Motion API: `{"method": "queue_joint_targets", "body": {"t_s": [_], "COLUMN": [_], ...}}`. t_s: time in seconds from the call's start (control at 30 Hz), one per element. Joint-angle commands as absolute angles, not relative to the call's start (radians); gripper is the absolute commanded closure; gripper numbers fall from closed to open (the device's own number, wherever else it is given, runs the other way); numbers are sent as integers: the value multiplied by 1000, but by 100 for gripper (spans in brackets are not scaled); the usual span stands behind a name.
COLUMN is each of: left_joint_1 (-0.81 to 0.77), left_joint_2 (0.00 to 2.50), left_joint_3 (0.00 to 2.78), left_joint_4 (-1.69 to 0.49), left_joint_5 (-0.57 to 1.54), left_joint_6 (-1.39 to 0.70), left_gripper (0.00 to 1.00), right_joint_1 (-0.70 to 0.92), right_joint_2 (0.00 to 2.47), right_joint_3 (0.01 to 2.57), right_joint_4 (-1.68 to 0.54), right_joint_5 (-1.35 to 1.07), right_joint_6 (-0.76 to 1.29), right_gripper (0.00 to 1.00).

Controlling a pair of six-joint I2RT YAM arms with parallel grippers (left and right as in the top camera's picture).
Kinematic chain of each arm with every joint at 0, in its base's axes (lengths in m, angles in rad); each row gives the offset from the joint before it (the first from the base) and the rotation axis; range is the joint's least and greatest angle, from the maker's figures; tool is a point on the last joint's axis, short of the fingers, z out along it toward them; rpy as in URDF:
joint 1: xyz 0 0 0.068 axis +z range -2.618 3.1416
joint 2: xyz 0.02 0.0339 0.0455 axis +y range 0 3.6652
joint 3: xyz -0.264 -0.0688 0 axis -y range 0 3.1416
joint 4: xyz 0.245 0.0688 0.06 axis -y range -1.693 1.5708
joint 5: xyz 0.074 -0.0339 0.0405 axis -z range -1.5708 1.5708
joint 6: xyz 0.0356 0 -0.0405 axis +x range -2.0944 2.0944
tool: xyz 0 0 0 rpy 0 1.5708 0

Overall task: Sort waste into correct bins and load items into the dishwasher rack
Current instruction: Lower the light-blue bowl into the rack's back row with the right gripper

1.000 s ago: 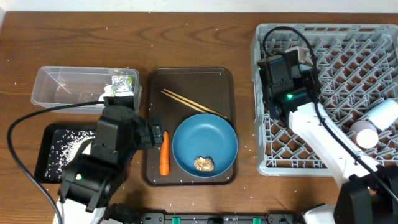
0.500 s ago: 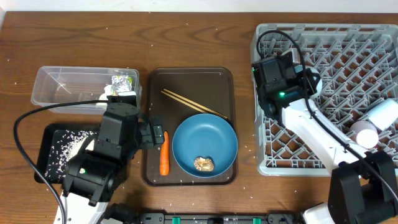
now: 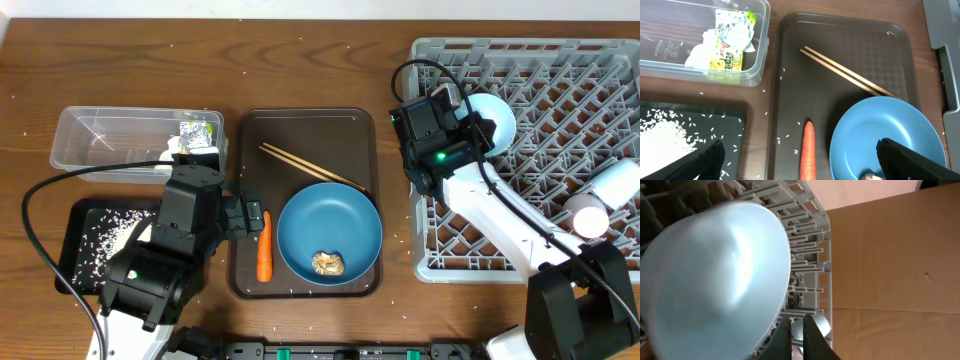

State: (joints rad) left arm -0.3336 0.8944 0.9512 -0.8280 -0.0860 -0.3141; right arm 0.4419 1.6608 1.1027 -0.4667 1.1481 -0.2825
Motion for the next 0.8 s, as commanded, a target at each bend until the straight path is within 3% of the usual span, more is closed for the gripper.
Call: {"method": "queue_joint_targets", "body": {"t_s": [0.0, 0.13, 0.27, 0.5, 0.77], "left_joint_1": [-328, -328, -328, -328, -328], "left_joint_2": [895, 895, 895, 895, 895], "left_joint_3": [960, 960, 960, 960, 960], "left_joint_4": [-830, -829, -830, -829, -830], "left_joint_5": [-99, -99, -98, -99, -98], "left_joint_6": [-309, -309, -309, -309, -309], "left_gripper": [2, 2, 2, 2, 2], "right_joint_1": [447, 447, 443, 420, 353], "right_joint_2": [1668, 1668, 1668, 1620, 1469], "right_joint_3": [1118, 1118, 1118, 1135, 1232], "right_joint_4": [-464, -463, -477, -618, -739], "right_joint_5": [1226, 1226, 1184, 766, 208], "right_joint_6": [-289, -276, -139, 133, 187], "right_gripper": [98, 97, 94, 88, 65]}}
